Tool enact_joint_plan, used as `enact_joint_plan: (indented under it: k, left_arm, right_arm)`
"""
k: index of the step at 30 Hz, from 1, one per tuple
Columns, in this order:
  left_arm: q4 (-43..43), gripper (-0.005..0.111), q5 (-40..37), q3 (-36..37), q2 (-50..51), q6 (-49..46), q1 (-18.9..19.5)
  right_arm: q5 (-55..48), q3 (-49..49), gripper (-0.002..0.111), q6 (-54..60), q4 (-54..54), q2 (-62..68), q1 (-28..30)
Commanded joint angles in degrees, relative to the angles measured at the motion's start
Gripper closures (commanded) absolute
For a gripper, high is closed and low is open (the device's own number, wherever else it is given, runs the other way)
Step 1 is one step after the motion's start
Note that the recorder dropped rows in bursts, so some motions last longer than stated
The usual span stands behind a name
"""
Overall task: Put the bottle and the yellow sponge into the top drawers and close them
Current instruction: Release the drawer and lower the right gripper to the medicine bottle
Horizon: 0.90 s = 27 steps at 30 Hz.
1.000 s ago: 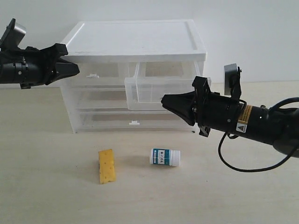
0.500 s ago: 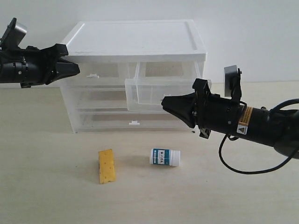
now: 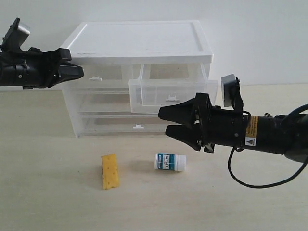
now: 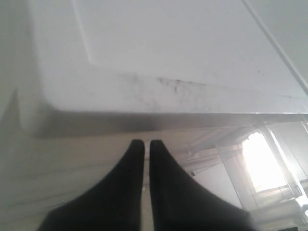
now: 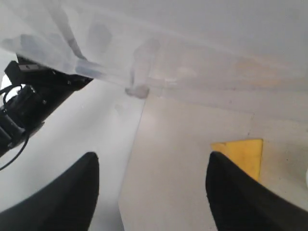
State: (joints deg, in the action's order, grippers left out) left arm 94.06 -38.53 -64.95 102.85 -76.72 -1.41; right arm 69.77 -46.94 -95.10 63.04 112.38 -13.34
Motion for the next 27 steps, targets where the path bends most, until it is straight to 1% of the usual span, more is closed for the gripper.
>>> enact_joint_plan:
  k: [1,7,11,12,14,18,20,23,25,27]
  left_arm:
    - [-1.75,0.103,-2.27,-0.43,-0.18,-0.04,0.04]
    - [-4.58,0.103,-2.42,-0.43,-0.18,-0.04,0.16]
    - [-5.11,0.103,-3.36,-0.43,-0.18,-0.04,0.16]
    - [-5.11,0.103,-3.51,-0.43,-0.18,-0.04,0.16]
    - [-5.11,0.103,-3.51,-0.43,-0.18,-0.04,0.16]
    - [-5.11,0.103,-3.51,-0.43,-0.18,-0.04,0.16]
    - [-5.11,0.103,-3.51,-0.43,-0.18,-0.04,0.16]
    - [-5.11,0.103,-3.34,-0.43,-0.18,-0.04,0.16]
    - [-5.11,0.103,-3.34,-0.43,-0.18,-0.04,0.16]
    - [-5.11,0.103,-3.34,-0.43,-0.18,-0.04,0.16]
  right_arm:
    - [0.19,0.21,0.05,-0.1,5.24,-0.8,0.23]
    - [0.19,0.24,0.05,2.32,15.8,-0.93,0.23]
    - [-1.43,0.24,0.05,5.32,18.17,-0.93,0.23]
    - [-2.35,0.24,0.05,6.37,18.26,-0.93,0.23]
    - [-7.65,0.24,0.05,8.62,18.26,-1.07,0.23]
    - [-22.09,0.24,0.05,15.19,17.7,-1.07,0.23]
    - [-26.83,0.24,0.05,18.84,17.7,-1.07,0.23]
    - [-27.56,0.24,0.05,23.85,15.3,-1.07,0.23]
    - [-25.72,0.24,0.05,27.0,12.15,-1.07,0.23]
    - [-23.51,0.24,0.05,33.28,7.74,-1.07,0.23]
